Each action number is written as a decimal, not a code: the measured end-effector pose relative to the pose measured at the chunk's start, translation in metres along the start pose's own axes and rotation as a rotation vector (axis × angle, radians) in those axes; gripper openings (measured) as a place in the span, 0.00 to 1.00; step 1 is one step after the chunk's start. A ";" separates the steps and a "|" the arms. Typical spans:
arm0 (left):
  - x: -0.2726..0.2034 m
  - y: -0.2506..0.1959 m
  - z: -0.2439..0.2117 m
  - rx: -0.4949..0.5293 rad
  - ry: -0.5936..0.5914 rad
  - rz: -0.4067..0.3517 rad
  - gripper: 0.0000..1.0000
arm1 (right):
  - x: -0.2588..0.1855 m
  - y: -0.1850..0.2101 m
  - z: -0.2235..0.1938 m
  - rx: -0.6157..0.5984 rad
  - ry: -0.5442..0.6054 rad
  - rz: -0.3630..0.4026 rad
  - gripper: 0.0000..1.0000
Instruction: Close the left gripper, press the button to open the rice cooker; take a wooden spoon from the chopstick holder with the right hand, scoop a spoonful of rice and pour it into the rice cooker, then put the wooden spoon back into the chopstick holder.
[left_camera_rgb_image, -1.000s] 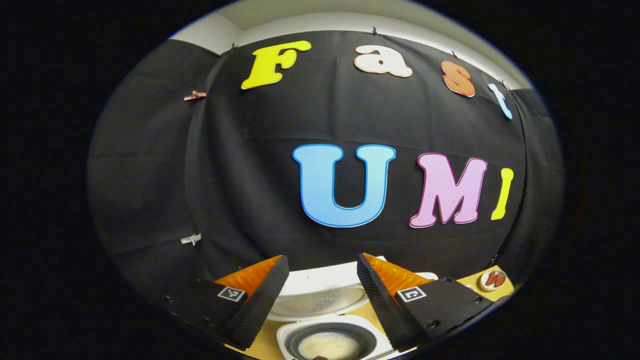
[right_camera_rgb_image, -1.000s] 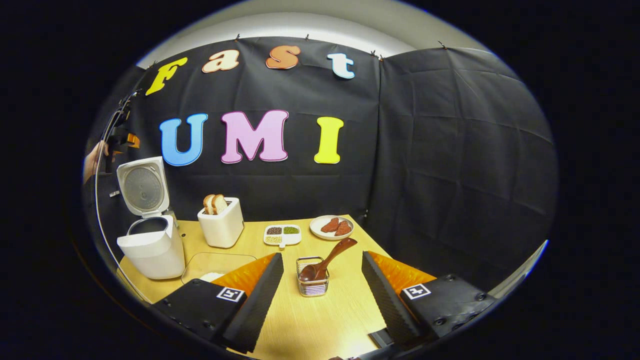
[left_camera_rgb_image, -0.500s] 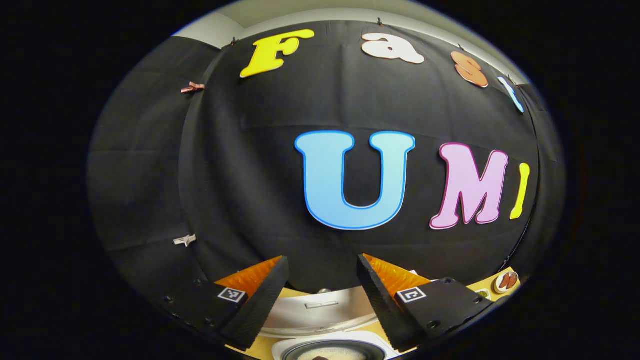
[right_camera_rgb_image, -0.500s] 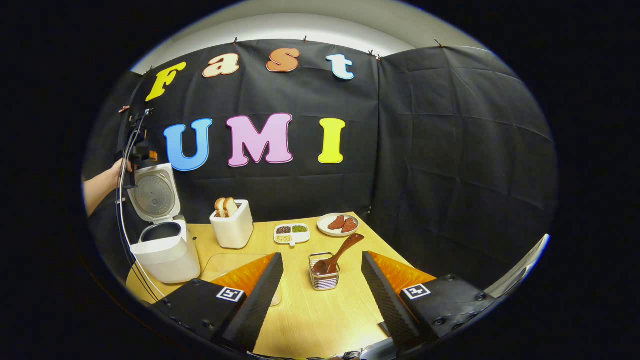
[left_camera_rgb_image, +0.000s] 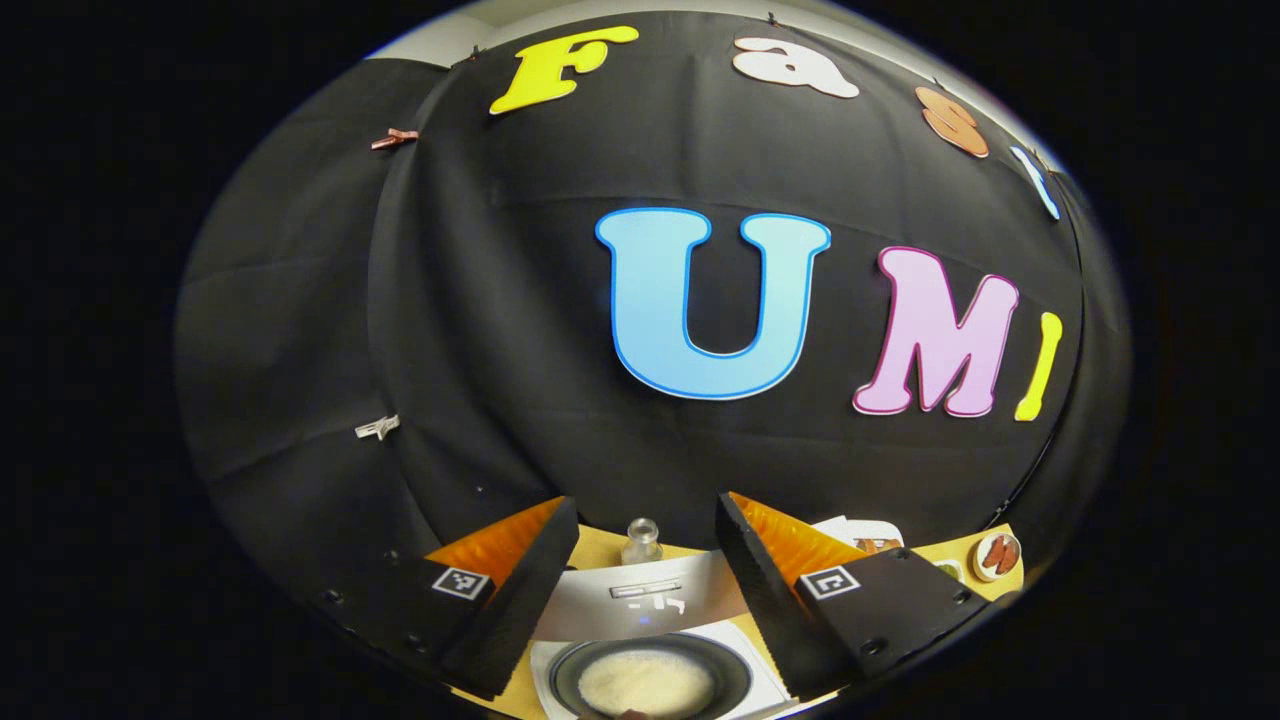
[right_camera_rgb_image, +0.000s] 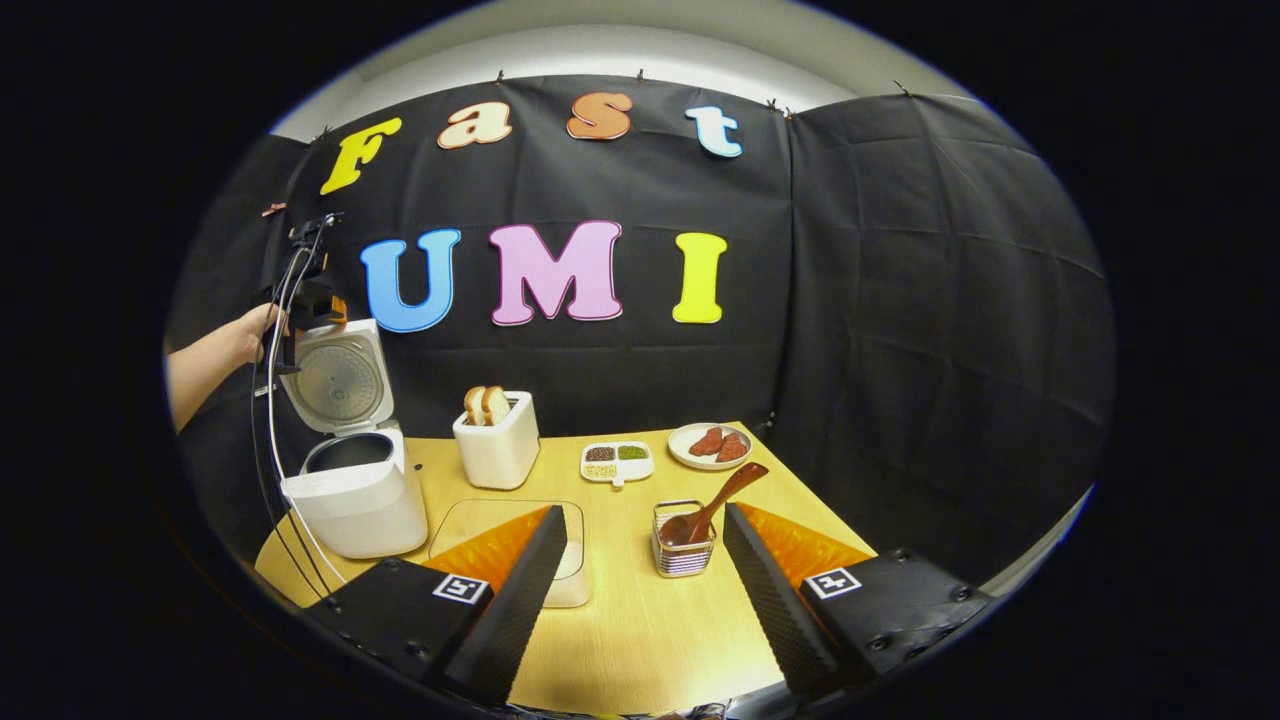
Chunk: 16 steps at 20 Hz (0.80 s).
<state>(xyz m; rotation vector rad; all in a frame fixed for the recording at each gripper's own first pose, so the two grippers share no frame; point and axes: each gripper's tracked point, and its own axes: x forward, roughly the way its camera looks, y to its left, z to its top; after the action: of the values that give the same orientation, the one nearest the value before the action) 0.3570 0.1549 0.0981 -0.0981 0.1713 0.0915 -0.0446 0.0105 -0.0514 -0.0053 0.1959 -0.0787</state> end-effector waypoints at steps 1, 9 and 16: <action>-0.010 -0.004 -0.008 -0.004 0.008 -0.011 0.97 | 0.001 0.002 -0.004 0.004 0.010 0.007 0.99; -0.068 -0.020 -0.096 -0.004 0.070 -0.070 1.00 | 0.002 0.014 -0.024 0.001 0.051 0.045 0.99; -0.076 -0.022 -0.180 0.000 0.163 -0.045 0.98 | 0.007 0.027 -0.033 -0.034 0.068 0.061 0.98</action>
<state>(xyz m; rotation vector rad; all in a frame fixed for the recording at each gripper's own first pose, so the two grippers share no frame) 0.2546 0.1082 -0.0627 -0.1097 0.3314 0.0390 -0.0425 0.0366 -0.0855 -0.0301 0.2652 -0.0146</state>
